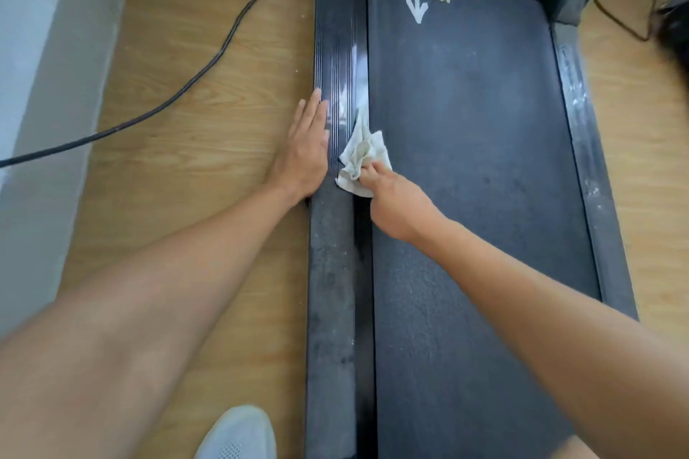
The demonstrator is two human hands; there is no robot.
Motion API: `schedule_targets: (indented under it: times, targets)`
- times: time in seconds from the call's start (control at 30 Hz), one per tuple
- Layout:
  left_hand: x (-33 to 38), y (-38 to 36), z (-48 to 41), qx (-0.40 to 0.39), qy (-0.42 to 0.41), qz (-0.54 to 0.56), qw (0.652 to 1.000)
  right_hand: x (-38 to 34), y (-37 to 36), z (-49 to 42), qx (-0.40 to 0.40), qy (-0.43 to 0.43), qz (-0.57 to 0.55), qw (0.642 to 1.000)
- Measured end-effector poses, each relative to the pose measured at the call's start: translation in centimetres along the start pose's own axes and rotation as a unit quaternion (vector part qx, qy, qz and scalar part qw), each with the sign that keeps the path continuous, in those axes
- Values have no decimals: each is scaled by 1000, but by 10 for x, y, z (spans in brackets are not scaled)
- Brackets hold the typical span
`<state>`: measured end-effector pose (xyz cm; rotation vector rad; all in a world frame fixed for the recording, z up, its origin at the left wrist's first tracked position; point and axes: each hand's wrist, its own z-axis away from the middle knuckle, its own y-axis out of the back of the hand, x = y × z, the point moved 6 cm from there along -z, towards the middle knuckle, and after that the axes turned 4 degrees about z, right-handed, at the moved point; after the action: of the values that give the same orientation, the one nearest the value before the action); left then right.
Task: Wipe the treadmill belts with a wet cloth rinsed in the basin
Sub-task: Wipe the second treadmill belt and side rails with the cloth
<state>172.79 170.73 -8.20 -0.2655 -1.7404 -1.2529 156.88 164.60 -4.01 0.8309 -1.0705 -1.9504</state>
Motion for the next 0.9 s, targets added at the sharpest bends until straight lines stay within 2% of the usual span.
schedule_targets:
  times: [0.07, 0.17, 0.27, 0.33, 0.47, 0.53, 0.67, 0.73, 0.8, 0.9]
  targets:
    - [2, -5, 49, 2, 0, 16, 1000, -12, -22, 49, 1, 23, -13, 1000]
    - [7, -13, 121, 11, 15, 46, 999, -38, -65, 162, 36, 58, 37, 997]
    - [14, -22, 189, 15, 24, 57, 998, -57, -135, 267, -54, 81, 9, 995]
    - [22, -29, 229, 8, 31, 54, 998, -57, -171, 294, -96, 106, 79, 987]
    - [39, -41, 276, -12, 12, 21, 1000, -51, -164, 280, -60, 151, 140, 977]
    - [44, -42, 287, -16, -2, -6, 1000, -41, -150, 243, -76, 155, 158, 972]
    - [48, -39, 294, -59, 2, -88, 994, -29, -78, 111, -21, 36, 62, 997]
    - [52, -38, 302, -99, 6, -108, 989, -28, -54, 74, 12, 17, 48, 999]
    - [57, -36, 313, -157, 21, -111, 981, -25, -55, 74, 12, 14, 22, 1000]
    - [64, -28, 316, -229, 44, -164, 958, -38, -101, 145, 22, 64, 22, 997]
